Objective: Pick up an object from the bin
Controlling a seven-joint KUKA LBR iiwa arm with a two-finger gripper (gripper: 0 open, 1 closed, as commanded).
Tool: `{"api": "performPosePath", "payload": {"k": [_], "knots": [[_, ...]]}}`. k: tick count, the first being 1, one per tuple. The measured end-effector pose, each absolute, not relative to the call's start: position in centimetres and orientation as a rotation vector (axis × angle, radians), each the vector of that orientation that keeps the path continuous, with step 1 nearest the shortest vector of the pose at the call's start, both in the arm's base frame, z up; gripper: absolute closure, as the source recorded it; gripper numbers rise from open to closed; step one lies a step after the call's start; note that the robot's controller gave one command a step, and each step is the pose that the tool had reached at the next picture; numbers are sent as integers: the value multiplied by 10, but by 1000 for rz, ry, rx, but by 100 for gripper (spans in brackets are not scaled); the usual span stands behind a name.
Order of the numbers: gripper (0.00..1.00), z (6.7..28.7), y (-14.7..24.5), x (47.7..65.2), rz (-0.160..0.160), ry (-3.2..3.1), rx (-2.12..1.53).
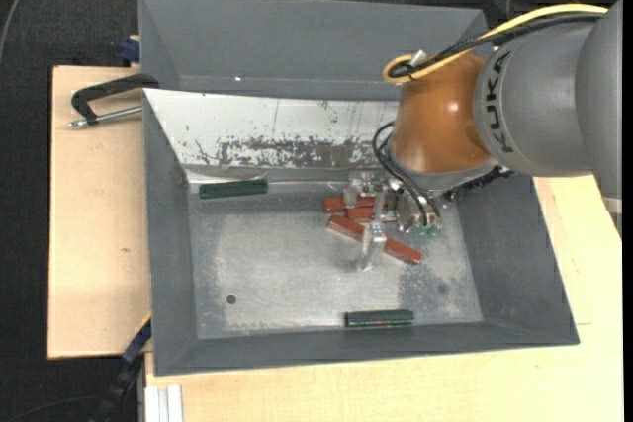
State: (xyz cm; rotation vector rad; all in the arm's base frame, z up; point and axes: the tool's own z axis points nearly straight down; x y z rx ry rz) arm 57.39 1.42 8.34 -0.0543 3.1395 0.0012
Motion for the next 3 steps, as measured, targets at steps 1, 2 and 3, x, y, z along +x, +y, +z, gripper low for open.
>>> {"api": "performPosePath", "payload": {"k": [1, 2, 3], "knots": [[0, 72, -20, 569, 4, 3130, 233], [100, 78, -20, 575, 4, 3107, 230], [100, 217, -3, 574, 4, 3118, 242]]}}
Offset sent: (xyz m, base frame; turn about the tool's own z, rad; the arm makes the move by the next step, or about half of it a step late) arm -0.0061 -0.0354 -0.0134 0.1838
